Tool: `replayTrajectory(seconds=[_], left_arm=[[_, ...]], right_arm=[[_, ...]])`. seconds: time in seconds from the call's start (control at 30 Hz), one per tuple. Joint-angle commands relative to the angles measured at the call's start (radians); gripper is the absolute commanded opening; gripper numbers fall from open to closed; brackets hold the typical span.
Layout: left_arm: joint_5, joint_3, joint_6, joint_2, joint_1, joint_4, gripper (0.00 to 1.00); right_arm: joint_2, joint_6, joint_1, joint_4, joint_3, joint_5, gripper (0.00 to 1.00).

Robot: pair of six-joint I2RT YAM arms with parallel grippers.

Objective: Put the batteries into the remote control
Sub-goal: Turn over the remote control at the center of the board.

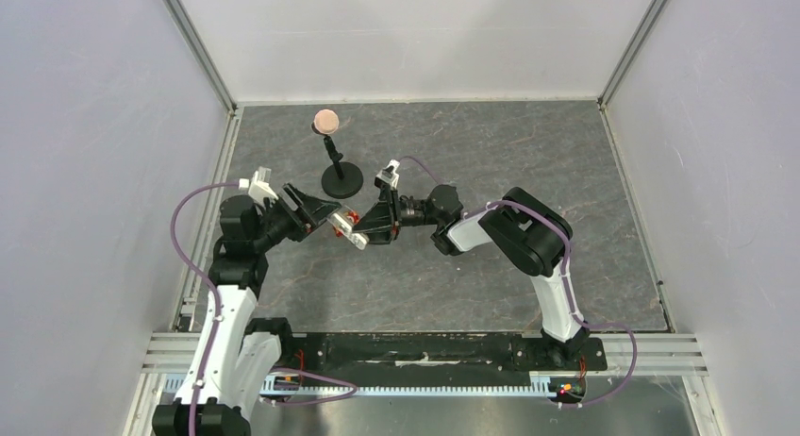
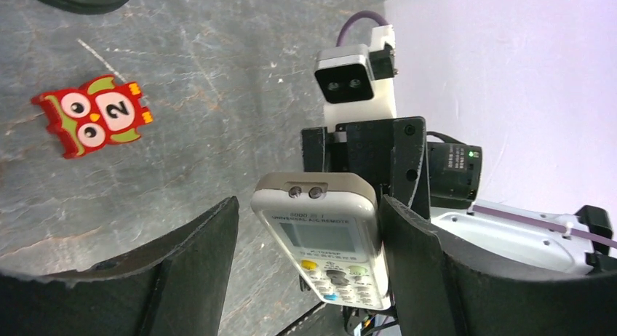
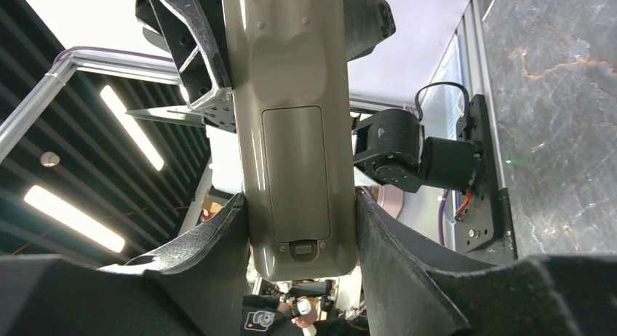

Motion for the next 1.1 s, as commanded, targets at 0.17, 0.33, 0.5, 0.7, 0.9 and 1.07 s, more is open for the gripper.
replayTrajectory(seconds=[0.17,0.33,0.5,0.7,0.9,1.07], left_arm=[[0.076,-0.089,-0.172,0.007,-0.004,0.266,0.76],[0.073,-0.096,-0.209,0.033,-0.015,0.310,0.49],[0.022,-0.078,-0.159,0.039,-0.014,0.178,0.02],[-0.101,0.009,0.015,0.051,-0.013,-0.151,0.02],[-0.199,0.057,0.113,0.138,-0.050,-0.332,0.02],[-0.439,0.077,0.091,0.259,-0.260,-0.362,0.02]], right_arm=[[0.009,0.148,0.007,0.301,0.071,0.006,0.26],[0.014,0.137,0.011,0.262,0.065,0.009,0.27],[-0.033,-0.008,0.011,0.117,-0.037,0.057,0.39],[-0.173,-0.320,0.010,-0.223,-0.206,0.180,0.80],[-0.401,-0.600,-0.013,-0.599,-0.390,0.443,0.87],[-0.592,-0.871,-0.013,-1.023,-0.431,0.682,0.87]])
